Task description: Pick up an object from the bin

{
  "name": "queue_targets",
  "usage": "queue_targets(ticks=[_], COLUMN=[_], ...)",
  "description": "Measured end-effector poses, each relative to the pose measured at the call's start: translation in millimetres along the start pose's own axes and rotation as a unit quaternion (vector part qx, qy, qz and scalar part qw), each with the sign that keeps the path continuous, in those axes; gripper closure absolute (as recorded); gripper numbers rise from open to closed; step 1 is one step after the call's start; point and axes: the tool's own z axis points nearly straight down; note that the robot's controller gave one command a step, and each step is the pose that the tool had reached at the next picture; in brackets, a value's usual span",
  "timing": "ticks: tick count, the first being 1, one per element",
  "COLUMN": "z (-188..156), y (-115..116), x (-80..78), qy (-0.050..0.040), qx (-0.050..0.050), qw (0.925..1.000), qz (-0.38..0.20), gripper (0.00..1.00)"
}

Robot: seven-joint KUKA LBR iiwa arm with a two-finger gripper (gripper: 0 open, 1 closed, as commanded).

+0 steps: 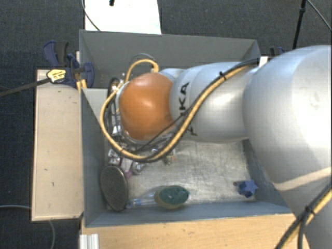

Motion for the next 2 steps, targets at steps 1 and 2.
queue_targets(ticks=[1, 2], z=[3.5, -137.6], y=[-11.1, -23.7], x=[1.6, 6.5], qy=[0.0055, 0.0061], qx=[-0.007, -0.004], qw=[0.9946, 0.9942], qz=[0.103, 0.107], gripper=[1.00, 1.00])
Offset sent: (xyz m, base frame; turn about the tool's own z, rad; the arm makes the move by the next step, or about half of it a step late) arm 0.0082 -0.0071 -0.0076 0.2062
